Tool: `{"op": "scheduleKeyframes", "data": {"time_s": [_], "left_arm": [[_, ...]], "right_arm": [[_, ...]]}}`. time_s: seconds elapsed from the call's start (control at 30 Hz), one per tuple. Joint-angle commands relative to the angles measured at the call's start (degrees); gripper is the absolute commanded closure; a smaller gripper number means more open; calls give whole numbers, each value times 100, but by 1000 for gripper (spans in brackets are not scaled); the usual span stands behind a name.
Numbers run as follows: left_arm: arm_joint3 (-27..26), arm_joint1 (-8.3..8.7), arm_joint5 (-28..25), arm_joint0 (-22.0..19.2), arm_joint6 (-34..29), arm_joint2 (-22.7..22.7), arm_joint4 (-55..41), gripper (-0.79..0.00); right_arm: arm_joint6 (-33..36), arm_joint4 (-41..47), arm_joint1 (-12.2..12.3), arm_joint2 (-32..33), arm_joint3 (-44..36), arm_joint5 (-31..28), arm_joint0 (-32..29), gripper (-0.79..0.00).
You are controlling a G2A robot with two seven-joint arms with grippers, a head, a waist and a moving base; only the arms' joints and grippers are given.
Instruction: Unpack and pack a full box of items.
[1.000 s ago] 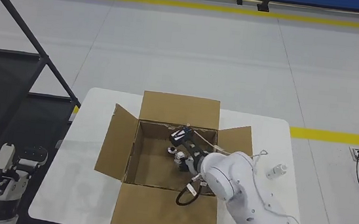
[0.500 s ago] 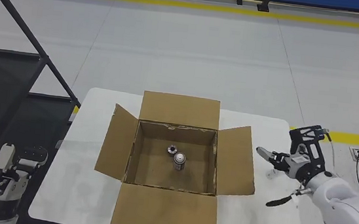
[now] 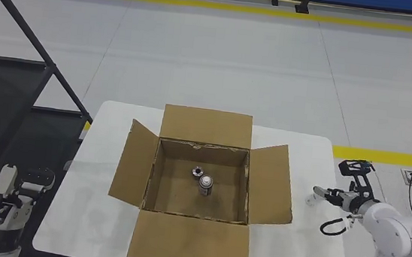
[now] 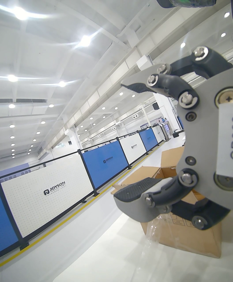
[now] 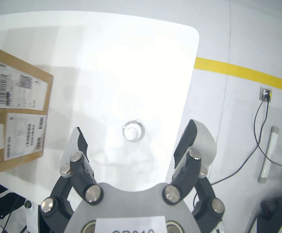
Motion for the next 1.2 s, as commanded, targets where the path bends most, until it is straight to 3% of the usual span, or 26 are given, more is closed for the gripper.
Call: {"op": "scheduleKeyframes", "data": {"time_s": [0.0, 0.1, 0.17, 0.2, 0.23, 0.27, 0.3, 0.53, 0.8, 0.97, 1.17], "left_arm": [[0, 0, 0, 0, 0, 0, 0, -785], [0, 0, 0, 0, 0, 0, 0, -785], [0, 0, 0, 0, 0, 0, 0, -785], [0, 0, 0, 0, 0, 0, 0, -785], [0, 0, 0, 0, 0, 0, 0, -785], [0, 0, 0, 0, 0, 0, 0, -785], [0, 0, 0, 0, 0, 0, 0, -785], [0, 0, 0, 0, 0, 0, 0, -785], [0, 0, 0, 0, 0, 0, 0, -785], [0, 0, 0, 0, 0, 0, 0, -785], [0, 0, 0, 0, 0, 0, 0, -785]], "right_arm": [[-2, 4, 17, -44, 252, -54, 94, -785], [79, 29, 52, -86, 542, -179, 210, -785], [174, 83, 78, -117, 739, -270, 301, -628], [200, 102, 85, -130, 799, -303, 324, -428], [237, 124, 95, -152, 868, -348, 356, -292], [214, 166, 107, -161, 931, -369, 392, -89], [217, 239, 113, -179, 981, -419, 405, 0], [403, 574, 191, -187, 1132, -667, 509, 0], [588, 959, 282, -93, 757, -680, 451, 0], [485, 1525, 327, 173, -146, -495, 141, 0], [270, 2555, 343, 582, -2282, -164, -708, 0]]}}
